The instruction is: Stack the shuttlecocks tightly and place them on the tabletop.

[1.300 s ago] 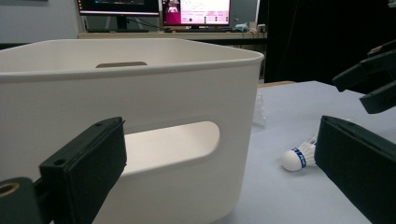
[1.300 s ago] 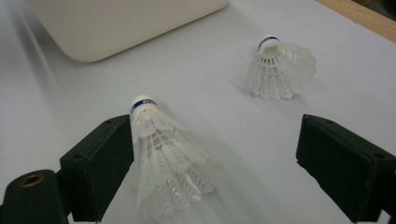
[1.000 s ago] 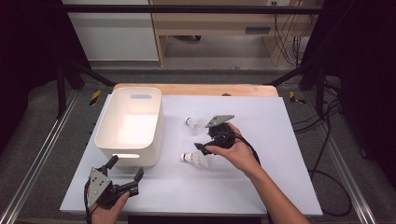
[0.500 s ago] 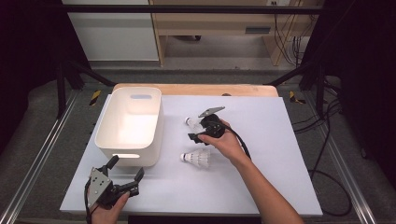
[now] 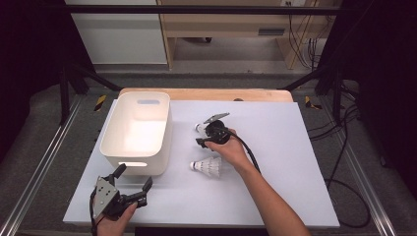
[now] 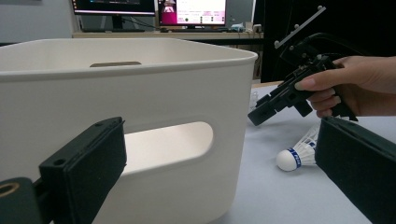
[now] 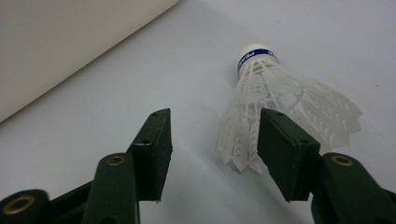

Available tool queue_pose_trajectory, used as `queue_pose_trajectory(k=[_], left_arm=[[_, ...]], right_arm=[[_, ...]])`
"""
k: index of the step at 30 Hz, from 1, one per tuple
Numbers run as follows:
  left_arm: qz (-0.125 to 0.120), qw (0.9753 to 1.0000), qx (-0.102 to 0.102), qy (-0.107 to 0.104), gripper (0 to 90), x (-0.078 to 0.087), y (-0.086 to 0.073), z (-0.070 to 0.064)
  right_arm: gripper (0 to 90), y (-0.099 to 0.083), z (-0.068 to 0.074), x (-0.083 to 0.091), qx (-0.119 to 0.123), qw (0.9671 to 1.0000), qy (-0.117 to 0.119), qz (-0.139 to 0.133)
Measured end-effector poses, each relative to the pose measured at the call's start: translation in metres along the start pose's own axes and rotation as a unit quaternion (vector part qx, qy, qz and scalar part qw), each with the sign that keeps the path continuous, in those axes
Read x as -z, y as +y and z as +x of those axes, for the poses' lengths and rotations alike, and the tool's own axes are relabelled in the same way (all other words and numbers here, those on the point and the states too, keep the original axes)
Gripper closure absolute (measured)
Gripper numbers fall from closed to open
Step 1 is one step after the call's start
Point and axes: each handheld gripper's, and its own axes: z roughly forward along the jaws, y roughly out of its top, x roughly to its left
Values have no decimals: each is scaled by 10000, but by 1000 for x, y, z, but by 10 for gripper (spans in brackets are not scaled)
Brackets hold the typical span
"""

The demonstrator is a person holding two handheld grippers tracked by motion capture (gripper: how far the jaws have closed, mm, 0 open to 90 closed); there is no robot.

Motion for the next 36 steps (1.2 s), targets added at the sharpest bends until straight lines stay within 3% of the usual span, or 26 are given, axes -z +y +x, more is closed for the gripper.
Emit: queue_pose_trajectory(k=[6, 12, 15, 24, 36], left_arm=[[-2, 10000, 6, -2, 23, 0, 0, 0], [-8, 10000, 11, -13, 24, 0, 0, 0], [-1, 10000, 10, -10, 24, 0, 0, 0], [2, 10000, 7, 7, 25, 0, 0, 0], [8, 10000, 5, 26, 25, 0, 0, 1]], right_arm=[[579, 3, 1, -6, -117, 9999, -84, -61], [813, 4, 0, -6, -60, 9994, -323, -83], [876, 5, -1, -1, 4, 9994, -312, -126], [900, 0, -3, 28, 295, 9989, -332, -135], [900, -30, -9, 73, 406, 9981, -390, -238]])
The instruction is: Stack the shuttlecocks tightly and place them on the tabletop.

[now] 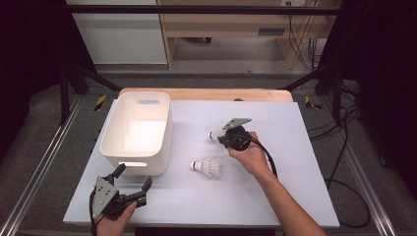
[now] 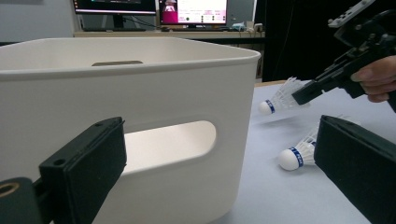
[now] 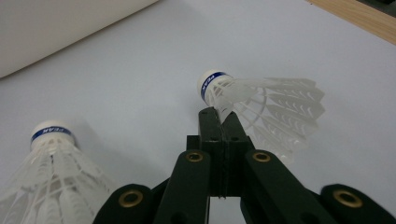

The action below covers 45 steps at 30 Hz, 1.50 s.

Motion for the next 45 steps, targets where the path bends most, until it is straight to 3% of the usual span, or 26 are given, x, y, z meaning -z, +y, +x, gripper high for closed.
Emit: queue_pose_trajectory(k=[15, 24, 45], left_arm=[[-8, 10000, 1, 7, 24, 0, 0, 0], [-7, 10000, 12, 24, 23, 0, 0, 1], [-112, 9999, -49, -28, 10, 2, 0, 1]], right_arm=[[900, -48, 3, 54, -72, 9998, 14, -196], [900, -72, 3, 69, -183, 9995, 84, -258], [900, -93, 13, 84, -263, 9987, 266, -342]])
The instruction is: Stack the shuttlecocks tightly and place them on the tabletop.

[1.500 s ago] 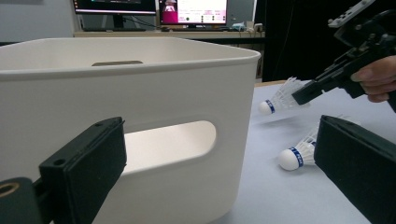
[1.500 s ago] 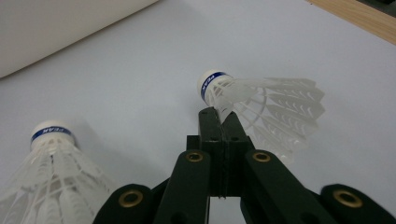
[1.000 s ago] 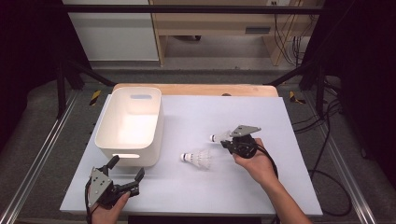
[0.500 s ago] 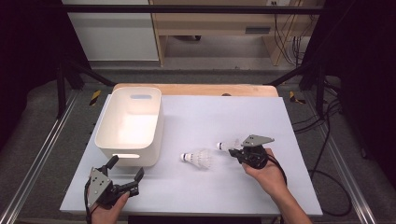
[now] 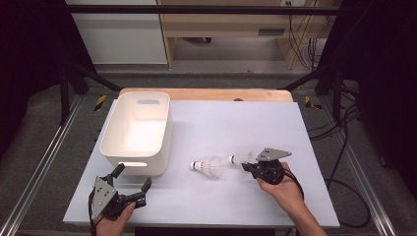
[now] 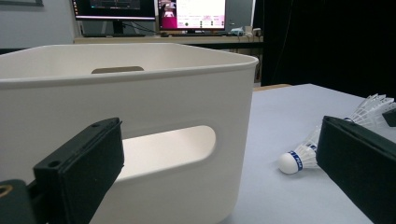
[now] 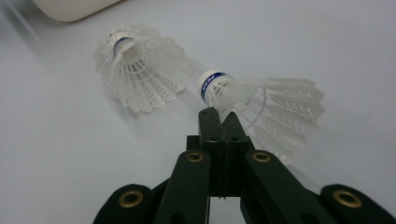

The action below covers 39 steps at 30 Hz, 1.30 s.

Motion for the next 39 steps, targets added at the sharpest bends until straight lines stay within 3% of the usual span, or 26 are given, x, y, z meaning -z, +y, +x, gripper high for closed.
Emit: queue_pose_trajectory(k=[19, 39], left_arm=[[-77, 10000, -17, -7, 8, 0, -1, 2], [-54, 10000, -24, -10, 7, -1, -1, 2]], right_arm=[[900, -5, 10, -1, -28, 9997, 217, -73], [900, 0, 24, -18, -8, 9988, 478, -141]])
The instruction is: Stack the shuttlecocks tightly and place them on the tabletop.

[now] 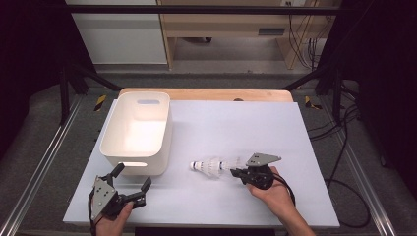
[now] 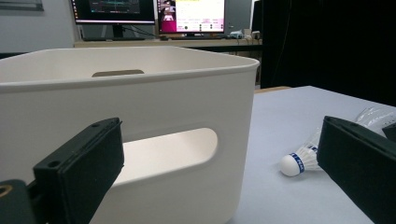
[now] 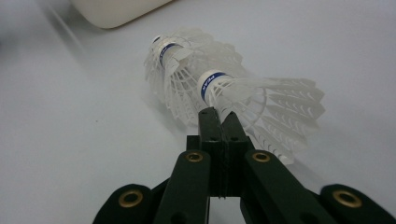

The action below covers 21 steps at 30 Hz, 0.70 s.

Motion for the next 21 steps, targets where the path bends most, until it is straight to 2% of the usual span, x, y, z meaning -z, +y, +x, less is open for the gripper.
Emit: queue_pose_trajectory(k=[13, 21], left_arm=[[10, 10000, -5, -1, 8, 0, 0, 0], [11, 10000, -30, -31, 8, -1, 0, -2]], right_arm=[[900, 4, 5, -12, -42, 9999, 89, -108], [900, 6, 7, -17, 0, 9999, 147, -86]])
